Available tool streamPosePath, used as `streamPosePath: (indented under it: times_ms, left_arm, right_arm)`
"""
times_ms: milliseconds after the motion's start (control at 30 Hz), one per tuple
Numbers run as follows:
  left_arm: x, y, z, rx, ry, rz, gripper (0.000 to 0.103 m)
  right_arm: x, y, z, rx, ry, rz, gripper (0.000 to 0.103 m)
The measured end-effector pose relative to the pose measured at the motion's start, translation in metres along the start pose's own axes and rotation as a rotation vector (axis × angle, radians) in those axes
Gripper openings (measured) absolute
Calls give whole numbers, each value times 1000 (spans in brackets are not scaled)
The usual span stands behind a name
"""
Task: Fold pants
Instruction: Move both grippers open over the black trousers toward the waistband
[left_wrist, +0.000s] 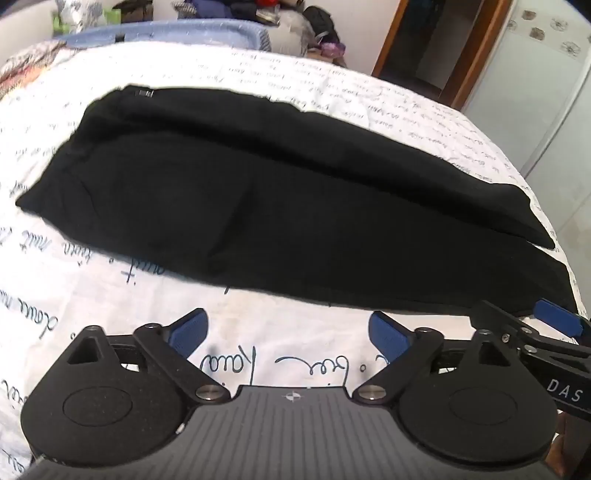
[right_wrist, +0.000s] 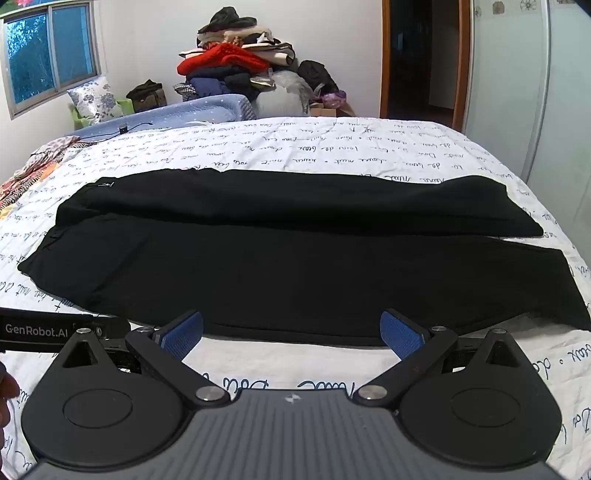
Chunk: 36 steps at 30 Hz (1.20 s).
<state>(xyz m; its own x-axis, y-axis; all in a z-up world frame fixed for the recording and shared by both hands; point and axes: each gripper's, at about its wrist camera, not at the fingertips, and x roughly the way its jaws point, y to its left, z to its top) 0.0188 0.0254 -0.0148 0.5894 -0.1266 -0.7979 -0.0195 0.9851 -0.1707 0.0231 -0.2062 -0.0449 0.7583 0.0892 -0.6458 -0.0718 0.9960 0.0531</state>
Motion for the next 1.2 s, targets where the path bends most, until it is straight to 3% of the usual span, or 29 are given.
streamPosePath:
  times_ms: [100,233,433,500,633,1200]
  left_arm:
    - [3,4,4,37,-19,18,89]
    - [6,2,10,112,-80,111,90]
    - [11,16,23,74,-157,156,91]
    - [17,24,31,74,-111,141,91]
    - [31,25,35,105,-49,185,95]
    - [29,25,24,35,23,224,99]
  right_arm:
    - [3,-3,1,-9,-2,7,103]
    - [12,1,10,-27,3,16,103]
    - [25,16,24,-73,-1,38,103]
    - [28,20,27,-89,-6,43,103]
    - [37,26,32,-100,5,57,103]
    - [41,24,23,-54,20,100,103]
